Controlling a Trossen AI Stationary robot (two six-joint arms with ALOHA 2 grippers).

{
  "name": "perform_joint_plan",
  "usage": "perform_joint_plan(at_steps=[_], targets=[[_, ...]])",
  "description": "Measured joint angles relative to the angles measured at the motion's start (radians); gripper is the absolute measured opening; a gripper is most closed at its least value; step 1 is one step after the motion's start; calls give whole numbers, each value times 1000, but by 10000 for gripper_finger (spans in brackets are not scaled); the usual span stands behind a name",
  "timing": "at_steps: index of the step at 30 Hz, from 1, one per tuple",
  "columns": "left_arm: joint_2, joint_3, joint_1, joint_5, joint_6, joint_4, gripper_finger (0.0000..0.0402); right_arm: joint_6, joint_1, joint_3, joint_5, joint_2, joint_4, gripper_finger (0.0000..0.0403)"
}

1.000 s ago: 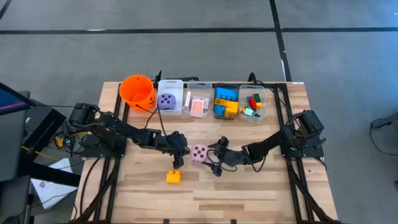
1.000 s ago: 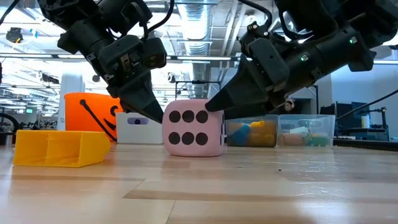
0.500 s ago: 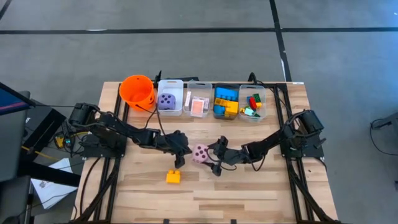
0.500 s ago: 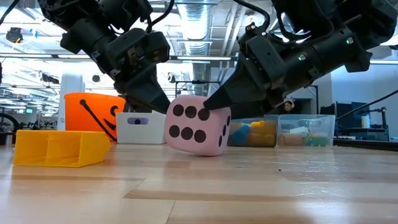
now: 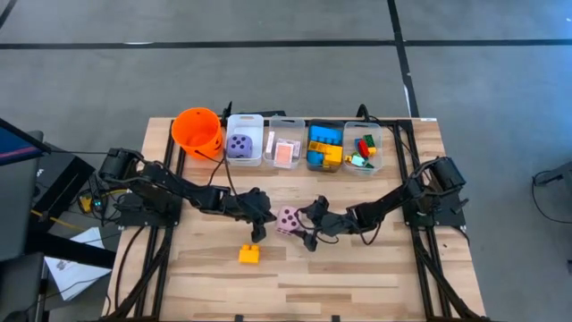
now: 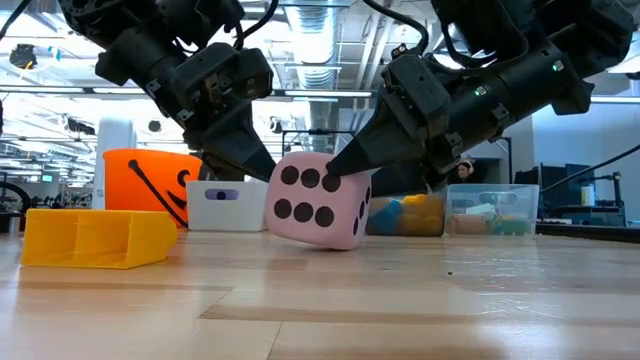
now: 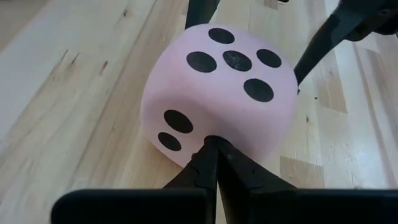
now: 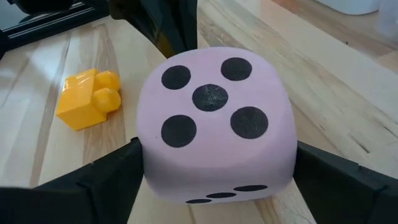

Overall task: Pick & Place Toys
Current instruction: Put the pink die into the white bin

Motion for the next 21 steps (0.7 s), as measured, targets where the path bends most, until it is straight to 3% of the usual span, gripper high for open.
perform_joint_plan(at_steps=[7,13,18,21], targets=[[0,-2,0,1,0,-3,0,1,0,24,1,2,-24,300],[-36,-2,20,11,53,-55,0,4,6,51,40,7,-4,286],[-210,-1,91,11,75,-219,0,-74,-12,92,93,-9,68,286],[-362,5,141,-58,111,-317,0,-110,-37,114,152,-34,97,286]])
